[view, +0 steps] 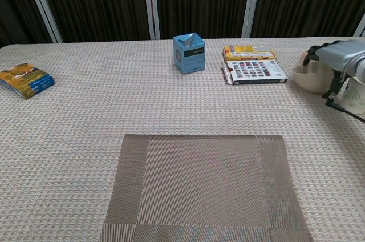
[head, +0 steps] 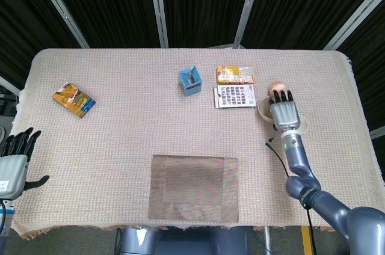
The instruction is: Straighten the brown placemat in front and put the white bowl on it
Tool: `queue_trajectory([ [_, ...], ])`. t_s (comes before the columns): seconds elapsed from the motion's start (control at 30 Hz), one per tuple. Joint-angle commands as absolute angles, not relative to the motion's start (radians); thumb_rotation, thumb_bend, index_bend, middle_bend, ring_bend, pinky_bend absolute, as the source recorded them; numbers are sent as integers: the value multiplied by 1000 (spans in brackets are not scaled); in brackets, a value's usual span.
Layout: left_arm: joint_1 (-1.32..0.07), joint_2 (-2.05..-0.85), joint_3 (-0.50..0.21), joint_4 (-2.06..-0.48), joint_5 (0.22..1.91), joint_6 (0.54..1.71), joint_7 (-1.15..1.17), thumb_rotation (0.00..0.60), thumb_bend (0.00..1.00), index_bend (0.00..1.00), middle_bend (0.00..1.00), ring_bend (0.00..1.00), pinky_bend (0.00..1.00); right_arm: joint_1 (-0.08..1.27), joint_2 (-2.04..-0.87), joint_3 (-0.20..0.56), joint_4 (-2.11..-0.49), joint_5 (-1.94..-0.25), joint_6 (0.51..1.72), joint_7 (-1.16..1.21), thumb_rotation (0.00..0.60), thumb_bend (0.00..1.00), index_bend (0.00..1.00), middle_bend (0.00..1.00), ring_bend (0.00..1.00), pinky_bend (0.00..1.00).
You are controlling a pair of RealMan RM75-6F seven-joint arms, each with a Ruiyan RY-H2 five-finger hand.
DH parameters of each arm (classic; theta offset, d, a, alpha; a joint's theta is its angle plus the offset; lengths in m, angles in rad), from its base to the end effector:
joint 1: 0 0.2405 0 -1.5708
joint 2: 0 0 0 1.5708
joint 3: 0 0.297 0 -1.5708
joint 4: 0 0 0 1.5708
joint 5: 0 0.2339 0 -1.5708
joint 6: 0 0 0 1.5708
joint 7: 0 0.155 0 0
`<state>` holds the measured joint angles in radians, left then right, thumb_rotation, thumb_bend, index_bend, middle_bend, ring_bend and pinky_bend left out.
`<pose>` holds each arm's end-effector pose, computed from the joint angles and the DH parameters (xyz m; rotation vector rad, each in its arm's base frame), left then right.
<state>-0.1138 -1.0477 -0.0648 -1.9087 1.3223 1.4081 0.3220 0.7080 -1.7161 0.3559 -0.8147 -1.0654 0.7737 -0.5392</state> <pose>-0.3160 0.2018 0.1500 -1.3843 -0.9558 -0.7286 -0.3047 -0.4764 -0.0089 1.6047 -0.7132 0.4499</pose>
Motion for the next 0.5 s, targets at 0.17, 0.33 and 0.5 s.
queue_trajectory([
  [0.17,-112,-1041,-59,-1915,1336,1415,312,600,0,0,0,0,0,656,-1586,357,-1087,-1089,921,-537,600,0,0,0,0,0],
  [0.33,-108,-1035,-52,-1926,1359,1424,304,600,0,0,0,0,0,578,-1447,334,-1350,-1160,1057,-532,600,0,0,0,0,0],
  [0.5,-104,-1025,-38,-1933,1403,1434,280,600,0,0,0,0,0,482,-1299,282,-1537,-1260,1164,-456,600,0,0,0,0,0],
])
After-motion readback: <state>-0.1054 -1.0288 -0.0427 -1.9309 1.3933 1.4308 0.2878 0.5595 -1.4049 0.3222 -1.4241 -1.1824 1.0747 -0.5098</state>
